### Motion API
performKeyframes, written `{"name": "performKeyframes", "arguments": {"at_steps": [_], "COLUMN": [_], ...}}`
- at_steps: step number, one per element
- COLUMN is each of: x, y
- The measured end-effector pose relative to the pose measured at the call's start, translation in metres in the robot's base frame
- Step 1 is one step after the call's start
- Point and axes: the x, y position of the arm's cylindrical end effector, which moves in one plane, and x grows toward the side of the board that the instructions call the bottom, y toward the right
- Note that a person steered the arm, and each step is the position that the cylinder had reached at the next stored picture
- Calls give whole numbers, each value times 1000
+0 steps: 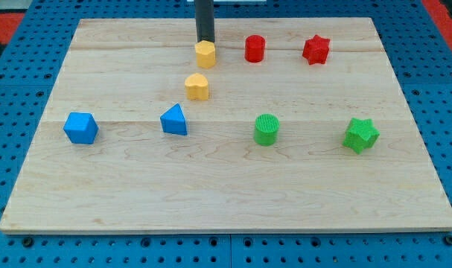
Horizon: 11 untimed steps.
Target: Push the red circle closer to the yellow hexagon
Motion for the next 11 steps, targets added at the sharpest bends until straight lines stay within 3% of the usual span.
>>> {"name": "performKeyframes", "arguments": {"at_steps": [1,3,5,7,9,11], "x": [29,38,-31,-69,-24,12], "y": [-1,2,2,115,116,66]}}
